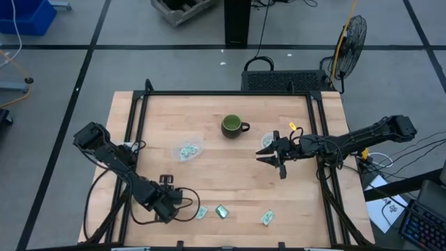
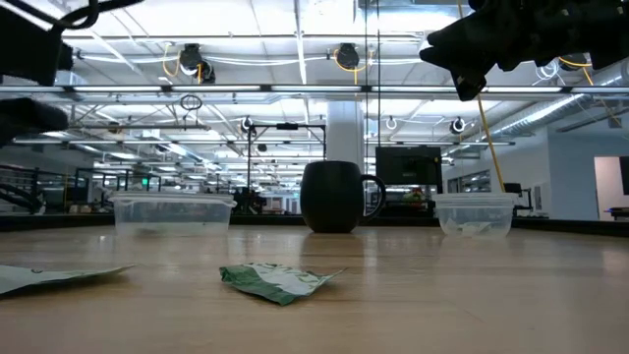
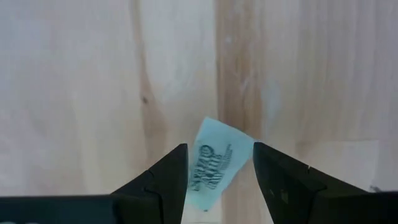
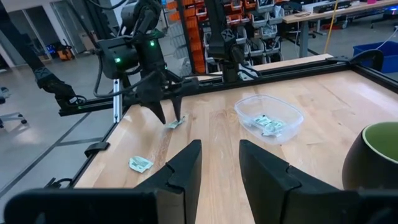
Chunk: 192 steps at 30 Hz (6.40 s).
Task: Pick and place Stevia / Truvia into bins
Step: Put the green stevia packet into the left transparent container, then put the green stevia packet into the right transparent container
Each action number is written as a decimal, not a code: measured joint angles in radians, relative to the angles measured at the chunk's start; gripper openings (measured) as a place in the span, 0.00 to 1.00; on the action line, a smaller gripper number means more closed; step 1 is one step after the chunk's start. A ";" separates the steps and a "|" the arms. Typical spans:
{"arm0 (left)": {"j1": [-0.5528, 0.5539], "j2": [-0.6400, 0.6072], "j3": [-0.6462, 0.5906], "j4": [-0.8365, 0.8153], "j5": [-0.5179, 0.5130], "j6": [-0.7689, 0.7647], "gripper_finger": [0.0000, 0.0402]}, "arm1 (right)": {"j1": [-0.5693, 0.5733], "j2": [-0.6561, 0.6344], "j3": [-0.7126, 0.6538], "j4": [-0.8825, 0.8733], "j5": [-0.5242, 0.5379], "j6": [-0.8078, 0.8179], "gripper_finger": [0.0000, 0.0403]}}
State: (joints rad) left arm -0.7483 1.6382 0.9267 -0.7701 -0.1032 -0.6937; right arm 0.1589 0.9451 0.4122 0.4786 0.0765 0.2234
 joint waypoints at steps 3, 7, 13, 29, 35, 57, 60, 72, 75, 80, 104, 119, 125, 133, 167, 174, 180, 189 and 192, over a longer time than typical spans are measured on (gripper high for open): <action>0.000 0.000 -0.030 0.048 0.029 -0.007 0.46 | 0.000 0.000 0.000 -0.002 0.000 0.000 0.25; 0.000 0.000 -0.062 0.040 0.032 -0.026 0.46 | 0.000 0.000 0.000 -0.004 0.000 0.000 0.25; 0.000 -0.005 -0.089 0.051 0.027 -0.023 0.46 | 0.000 0.000 0.000 -0.013 0.000 0.000 0.25; 0.001 -0.002 -0.096 0.074 0.014 0.002 0.37 | 0.000 0.000 0.000 -0.013 0.000 0.000 0.25; 0.001 -0.002 -0.097 0.076 0.016 -0.017 0.14 | 0.000 0.000 0.000 -0.012 0.000 0.000 0.25; 0.196 0.002 0.042 -0.375 -0.393 0.065 0.01 | 0.000 0.000 0.000 -0.012 0.000 -0.003 0.25; 0.293 0.002 0.045 -0.415 -0.448 0.072 0.03 | 0.000 0.000 0.000 -0.012 0.000 -0.003 0.25; 0.542 0.000 0.046 -0.314 -0.416 0.275 0.06 | 0.000 0.000 0.000 -0.012 0.000 -0.025 0.25; 0.579 0.000 0.046 -0.238 -0.357 0.357 0.08 | 0.000 0.000 0.000 -0.012 0.000 -0.033 0.25; 0.629 0.000 0.047 -0.175 -0.288 0.441 0.09 | 0.000 0.000 0.000 -0.012 0.000 -0.033 0.25; 0.700 -0.001 0.047 -0.081 -0.227 0.537 0.38 | 0.000 0.000 0.000 -0.012 0.000 -0.026 0.25; 0.698 -0.001 0.341 -0.206 -0.219 0.443 0.35 | 0.000 0.009 0.000 -0.009 0.000 -0.118 0.25; 0.670 -0.002 0.463 -0.204 -0.129 0.325 0.33 | 0.002 0.029 0.011 0.058 -0.002 -0.140 0.25; 0.580 -0.001 0.469 -0.208 -0.106 0.228 0.33 | 0.139 0.063 0.183 -0.126 0.070 -0.243 0.25; 0.181 -0.001 0.467 -0.225 -0.308 -0.032 0.33 | 0.478 0.577 0.235 -0.327 -0.241 0.256 0.27; 0.187 -0.001 0.467 -0.223 -0.309 -0.080 0.33 | 0.478 0.574 0.235 -0.333 -0.187 0.116 0.40; 0.187 -0.001 0.467 -0.223 -0.309 -0.118 0.33 | 0.527 0.604 0.235 -0.329 -0.150 -0.021 0.47; 0.194 0.000 0.467 -0.223 -0.326 -0.113 0.33 | 0.574 0.656 0.234 -0.285 0.013 -0.085 0.46; 0.197 0.000 0.467 -0.223 -0.320 -0.113 0.33 | 0.574 0.690 0.234 -0.225 -0.018 -0.069 0.46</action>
State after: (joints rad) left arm -0.5510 1.6379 1.3933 -0.9935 -0.4235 -0.8070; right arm 0.7326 1.6355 0.6464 0.2533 0.0580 0.1542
